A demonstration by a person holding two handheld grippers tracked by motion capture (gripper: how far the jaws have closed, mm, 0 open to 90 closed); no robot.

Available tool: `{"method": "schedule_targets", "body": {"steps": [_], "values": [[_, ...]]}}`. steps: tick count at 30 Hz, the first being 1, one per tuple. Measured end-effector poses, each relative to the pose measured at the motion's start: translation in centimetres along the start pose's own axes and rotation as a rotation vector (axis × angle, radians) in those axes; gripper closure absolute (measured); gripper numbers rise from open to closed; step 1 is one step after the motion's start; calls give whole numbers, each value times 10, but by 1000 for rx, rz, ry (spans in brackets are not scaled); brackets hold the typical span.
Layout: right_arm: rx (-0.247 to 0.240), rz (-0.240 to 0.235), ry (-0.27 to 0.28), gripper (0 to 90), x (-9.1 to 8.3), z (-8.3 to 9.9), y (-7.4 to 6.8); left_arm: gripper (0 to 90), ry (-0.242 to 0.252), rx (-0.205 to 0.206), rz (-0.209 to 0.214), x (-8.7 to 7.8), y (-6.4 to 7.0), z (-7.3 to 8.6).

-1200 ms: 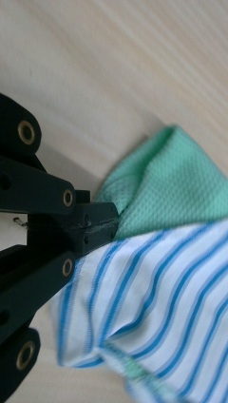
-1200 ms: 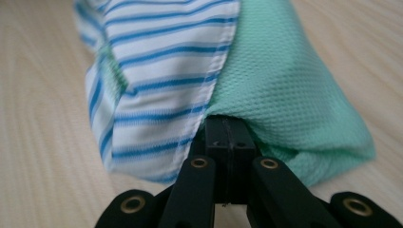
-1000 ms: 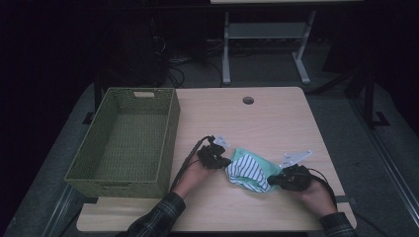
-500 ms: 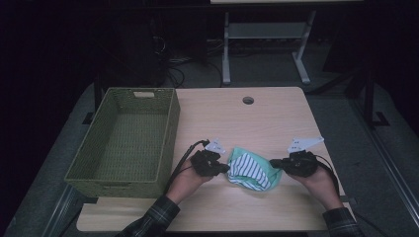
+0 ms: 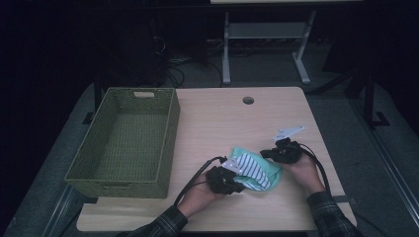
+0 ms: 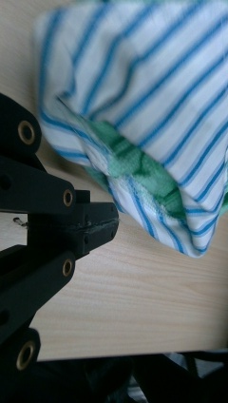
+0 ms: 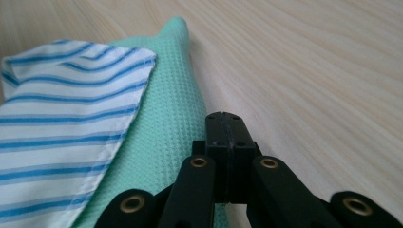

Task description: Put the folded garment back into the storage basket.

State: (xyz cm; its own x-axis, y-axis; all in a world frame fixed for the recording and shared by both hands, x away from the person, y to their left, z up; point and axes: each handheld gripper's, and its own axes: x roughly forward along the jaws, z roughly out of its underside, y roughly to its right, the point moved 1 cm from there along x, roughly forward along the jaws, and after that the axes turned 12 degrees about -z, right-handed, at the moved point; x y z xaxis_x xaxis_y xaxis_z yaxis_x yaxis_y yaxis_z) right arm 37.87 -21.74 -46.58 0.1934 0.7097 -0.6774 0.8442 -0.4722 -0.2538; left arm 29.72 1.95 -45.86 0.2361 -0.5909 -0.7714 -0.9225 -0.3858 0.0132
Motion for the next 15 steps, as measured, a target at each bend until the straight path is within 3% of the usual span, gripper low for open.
{"method": "schedule_targets", "body": {"steps": [8,15], "values": [[-3,-6,-23,900,1,5,-1,896,-14,-1,-21,9,-3,-1],[-8,-25,-32,900,-3,11,-12,896,-13,-17,-72,3,-18,4]]}}
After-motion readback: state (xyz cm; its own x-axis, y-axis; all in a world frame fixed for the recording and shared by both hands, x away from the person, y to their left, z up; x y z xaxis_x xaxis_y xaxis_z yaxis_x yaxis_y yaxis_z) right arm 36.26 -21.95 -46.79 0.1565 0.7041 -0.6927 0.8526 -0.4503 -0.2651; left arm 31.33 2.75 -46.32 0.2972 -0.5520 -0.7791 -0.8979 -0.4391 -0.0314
